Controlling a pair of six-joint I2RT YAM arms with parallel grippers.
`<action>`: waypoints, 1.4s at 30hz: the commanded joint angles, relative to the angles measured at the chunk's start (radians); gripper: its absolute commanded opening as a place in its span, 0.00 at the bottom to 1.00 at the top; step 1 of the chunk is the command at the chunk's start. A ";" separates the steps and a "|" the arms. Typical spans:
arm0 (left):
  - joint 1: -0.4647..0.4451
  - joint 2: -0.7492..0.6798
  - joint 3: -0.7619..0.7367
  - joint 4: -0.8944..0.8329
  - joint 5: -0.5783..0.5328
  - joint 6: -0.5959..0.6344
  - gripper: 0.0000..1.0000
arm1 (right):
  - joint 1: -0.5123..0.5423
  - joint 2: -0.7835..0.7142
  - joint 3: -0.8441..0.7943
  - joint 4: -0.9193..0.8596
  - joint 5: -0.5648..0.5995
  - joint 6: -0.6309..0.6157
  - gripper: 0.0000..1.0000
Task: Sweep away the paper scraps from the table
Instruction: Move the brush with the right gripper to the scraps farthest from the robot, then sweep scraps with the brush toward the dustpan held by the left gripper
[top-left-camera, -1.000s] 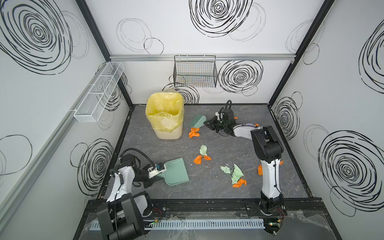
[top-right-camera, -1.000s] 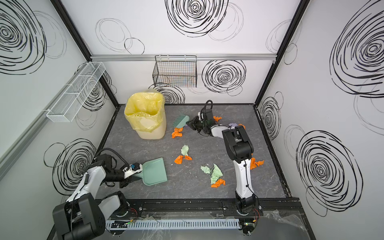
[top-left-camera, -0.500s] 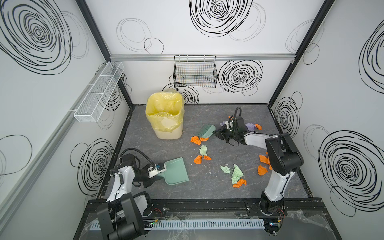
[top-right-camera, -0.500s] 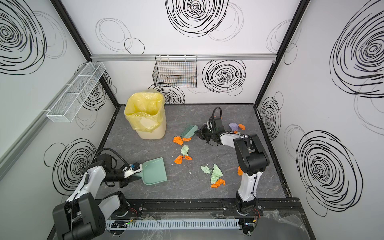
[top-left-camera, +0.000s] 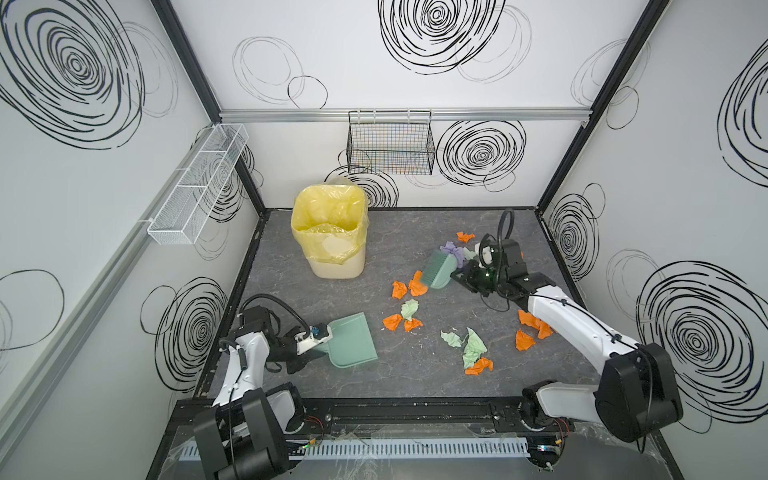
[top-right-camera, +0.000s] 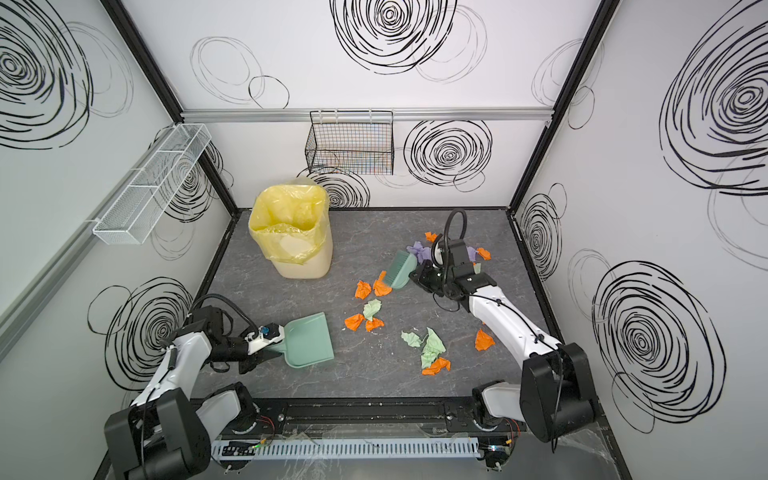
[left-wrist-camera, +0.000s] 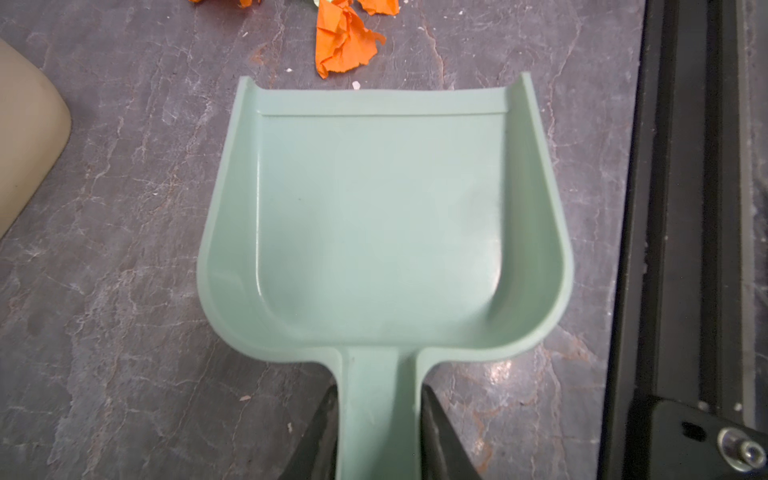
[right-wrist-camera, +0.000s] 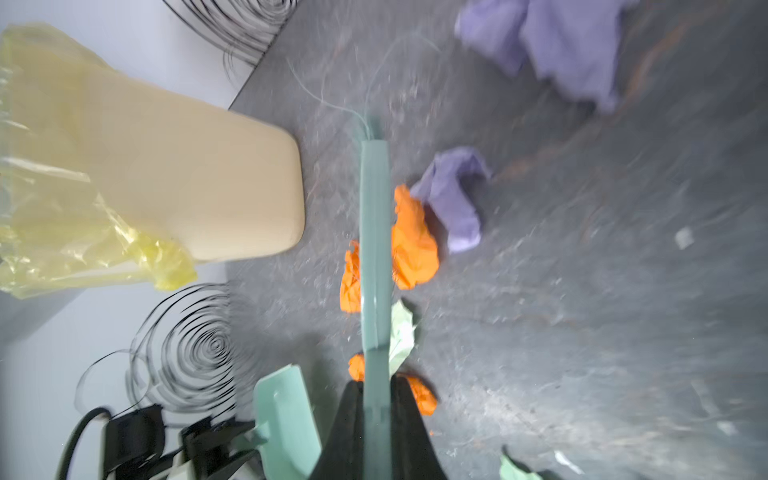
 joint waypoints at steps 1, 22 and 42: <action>-0.035 0.000 0.059 0.045 0.004 -0.113 0.00 | 0.001 0.017 0.233 -0.230 0.307 -0.347 0.00; -0.363 -0.014 0.072 0.289 -0.229 -0.553 0.00 | 0.036 0.855 0.860 -0.154 1.219 -1.240 0.00; -0.370 0.004 0.048 0.323 -0.217 -0.576 0.00 | 0.169 0.898 0.683 -0.076 1.202 -1.367 0.00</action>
